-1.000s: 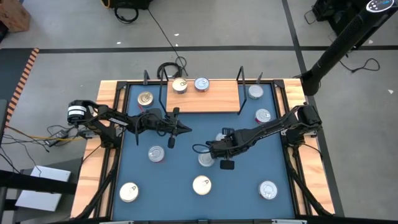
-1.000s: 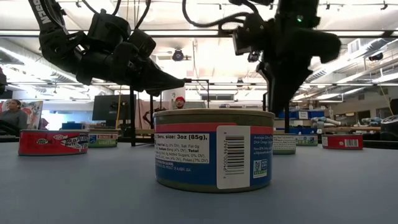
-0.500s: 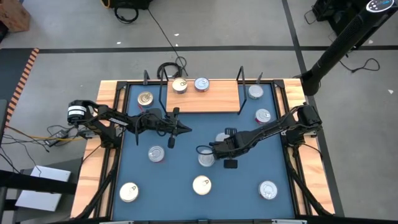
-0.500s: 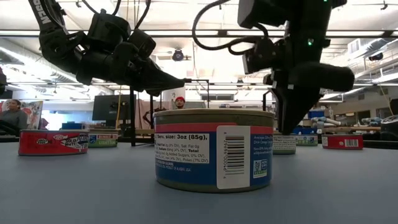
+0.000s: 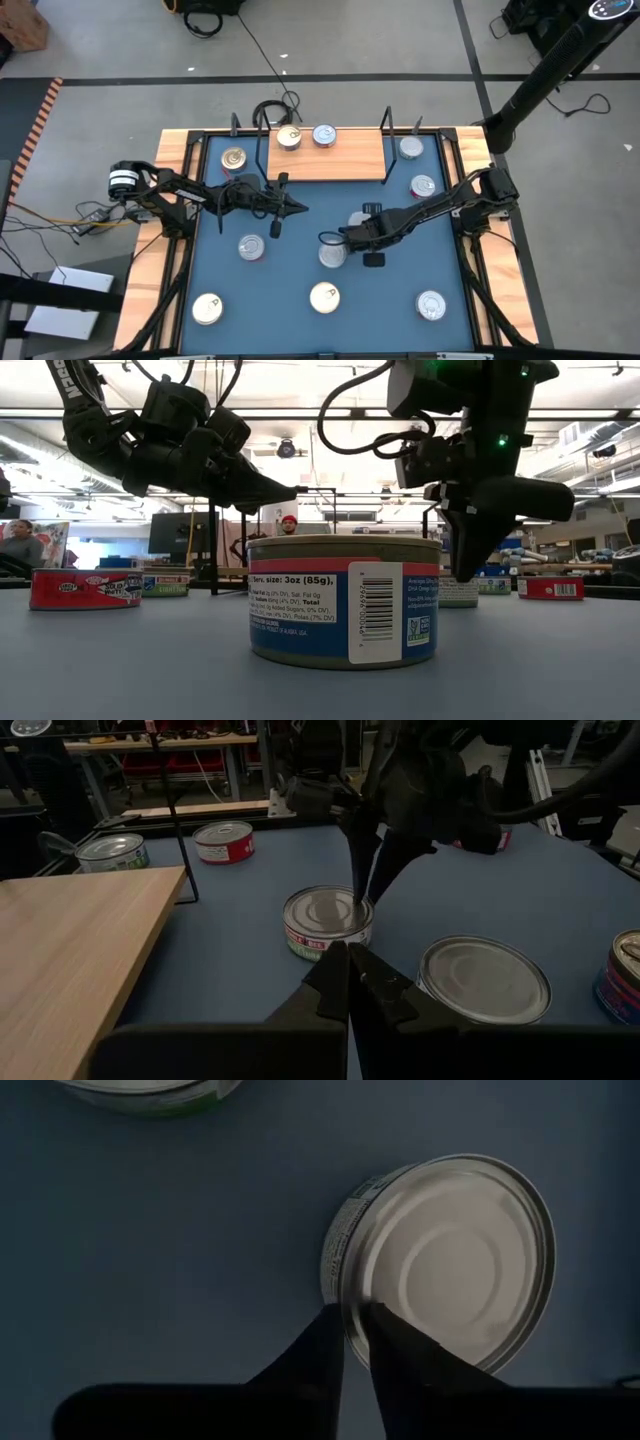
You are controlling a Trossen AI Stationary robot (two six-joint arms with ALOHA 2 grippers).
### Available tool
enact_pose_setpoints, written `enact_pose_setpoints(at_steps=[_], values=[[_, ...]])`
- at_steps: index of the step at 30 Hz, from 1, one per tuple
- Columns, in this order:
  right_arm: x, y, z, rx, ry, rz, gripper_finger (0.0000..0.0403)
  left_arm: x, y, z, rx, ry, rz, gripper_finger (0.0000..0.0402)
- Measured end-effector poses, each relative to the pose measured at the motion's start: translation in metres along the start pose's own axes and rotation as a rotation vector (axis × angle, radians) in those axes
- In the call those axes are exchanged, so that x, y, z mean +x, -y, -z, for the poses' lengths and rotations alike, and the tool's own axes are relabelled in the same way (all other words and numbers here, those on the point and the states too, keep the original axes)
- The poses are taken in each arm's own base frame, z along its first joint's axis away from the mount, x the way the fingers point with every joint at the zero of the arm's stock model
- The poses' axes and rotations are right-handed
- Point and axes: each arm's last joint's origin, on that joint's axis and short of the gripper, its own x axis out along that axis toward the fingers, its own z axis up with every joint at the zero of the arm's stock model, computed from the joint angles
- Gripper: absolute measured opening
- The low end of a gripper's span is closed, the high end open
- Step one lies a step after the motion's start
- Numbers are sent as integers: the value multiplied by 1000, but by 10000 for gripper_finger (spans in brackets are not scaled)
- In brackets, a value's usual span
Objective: Stack canned seafood by type on shelf
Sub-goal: Put the bottom right white tuna can on the shelf
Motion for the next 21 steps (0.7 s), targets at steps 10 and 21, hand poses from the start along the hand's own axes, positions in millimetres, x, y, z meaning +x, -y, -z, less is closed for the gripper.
enact_pose_setpoints(at_steps=[10, 21], values=[[-2, 6, -4, -19, -13, -55, 8, 0, 0, 0, 0, 0, 0, 6], [-22, 22, -29, 56, 47, -168, 2, 0, 0, 0, 0, -1, 0, 6]])
